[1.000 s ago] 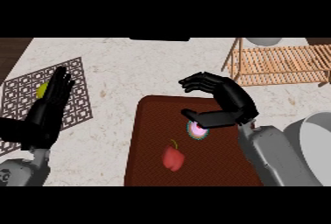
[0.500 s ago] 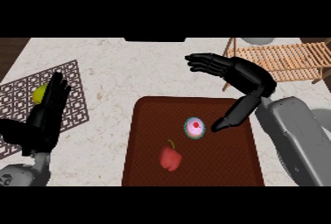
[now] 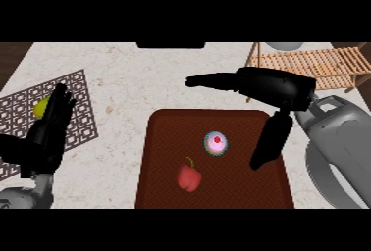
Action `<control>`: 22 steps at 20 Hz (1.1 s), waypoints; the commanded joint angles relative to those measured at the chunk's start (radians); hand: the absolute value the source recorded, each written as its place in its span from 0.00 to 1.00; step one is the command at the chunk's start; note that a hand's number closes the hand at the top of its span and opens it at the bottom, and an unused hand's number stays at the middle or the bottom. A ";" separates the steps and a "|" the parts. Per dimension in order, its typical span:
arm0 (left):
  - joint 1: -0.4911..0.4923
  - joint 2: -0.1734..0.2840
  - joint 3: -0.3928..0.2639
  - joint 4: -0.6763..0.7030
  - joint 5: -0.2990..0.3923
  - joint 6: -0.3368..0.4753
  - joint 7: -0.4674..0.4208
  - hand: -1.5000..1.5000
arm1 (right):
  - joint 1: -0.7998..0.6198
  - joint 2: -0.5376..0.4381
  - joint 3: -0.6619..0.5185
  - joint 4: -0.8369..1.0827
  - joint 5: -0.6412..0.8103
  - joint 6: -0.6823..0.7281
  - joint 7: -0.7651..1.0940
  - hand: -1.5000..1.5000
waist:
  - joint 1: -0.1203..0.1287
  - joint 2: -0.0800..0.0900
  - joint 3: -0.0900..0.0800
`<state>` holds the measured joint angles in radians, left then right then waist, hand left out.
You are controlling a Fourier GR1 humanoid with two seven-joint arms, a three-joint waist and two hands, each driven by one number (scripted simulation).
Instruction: Pick the cupcake from the tray and place it in the tiered shelf
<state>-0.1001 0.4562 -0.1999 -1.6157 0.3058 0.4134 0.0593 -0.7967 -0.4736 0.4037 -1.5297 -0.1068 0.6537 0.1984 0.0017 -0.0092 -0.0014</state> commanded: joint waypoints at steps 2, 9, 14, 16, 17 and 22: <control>0.012 -0.003 0.016 0.007 -0.001 -0.011 -0.011 0.50 | -0.059 -0.022 0.095 -0.112 0.169 -0.006 0.143 0.00 | -0.003 0.003 0.000; 0.002 -0.034 0.012 -0.018 -0.045 0.007 0.023 0.50 | 0.065 0.120 0.245 -0.241 0.330 -0.060 0.362 0.00 | -0.009 0.005 0.001; 0.014 -0.037 0.024 -0.033 -0.048 -0.019 0.029 0.50 | 0.055 0.110 0.317 -0.175 0.540 -0.061 0.331 0.00 | 0.002 0.008 0.001; 0.041 -0.057 0.003 -0.054 -0.076 0.003 0.020 0.50 | 0.093 0.073 0.347 -0.143 0.595 -0.049 0.312 0.00 | 0.003 0.008 0.001; 0.009 -0.049 0.032 -0.021 -0.049 -0.024 0.024 0.50 | 0.096 0.035 0.346 -0.080 0.631 -0.061 0.240 0.00 | 0.004 0.012 0.002; 0.016 -0.115 0.002 -0.020 -0.131 -0.004 0.022 0.50 | 0.114 0.139 0.278 -0.019 0.720 -0.083 0.209 0.00 | 0.003 0.010 0.002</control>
<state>-0.0873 0.3873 -0.1752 -1.6394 0.2277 0.3919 0.0857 -0.7130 -0.3739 0.6994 -1.5976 0.5327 0.5974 0.4537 0.0045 0.0002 0.0000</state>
